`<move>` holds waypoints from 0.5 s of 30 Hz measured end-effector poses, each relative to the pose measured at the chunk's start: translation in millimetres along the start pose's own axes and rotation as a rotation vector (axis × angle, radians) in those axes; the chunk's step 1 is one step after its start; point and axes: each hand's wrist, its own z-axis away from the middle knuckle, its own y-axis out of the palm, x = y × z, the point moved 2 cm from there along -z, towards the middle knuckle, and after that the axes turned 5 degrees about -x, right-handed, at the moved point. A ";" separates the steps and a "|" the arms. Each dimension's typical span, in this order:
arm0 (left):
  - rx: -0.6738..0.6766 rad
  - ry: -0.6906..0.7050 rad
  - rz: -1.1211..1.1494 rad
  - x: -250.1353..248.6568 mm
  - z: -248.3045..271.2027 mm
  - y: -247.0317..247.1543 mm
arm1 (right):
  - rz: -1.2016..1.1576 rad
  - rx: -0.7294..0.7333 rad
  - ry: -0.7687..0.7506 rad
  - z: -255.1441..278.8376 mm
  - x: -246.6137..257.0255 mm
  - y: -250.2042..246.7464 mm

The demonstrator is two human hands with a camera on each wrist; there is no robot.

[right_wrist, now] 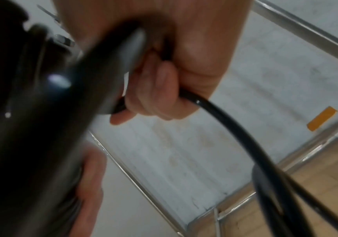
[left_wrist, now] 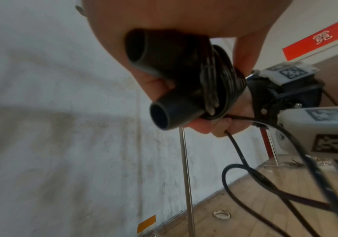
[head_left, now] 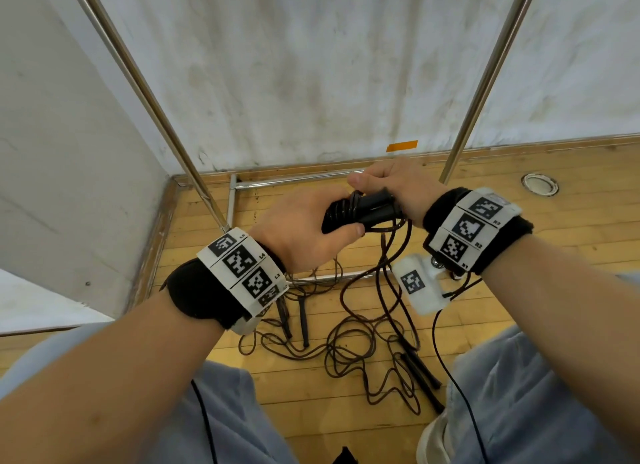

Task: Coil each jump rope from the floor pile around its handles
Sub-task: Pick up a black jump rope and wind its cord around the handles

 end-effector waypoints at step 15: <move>-0.261 -0.288 0.454 15.3 -11.0 -18.7 | 0.181 -0.191 -0.177 18.1 11.4 43.5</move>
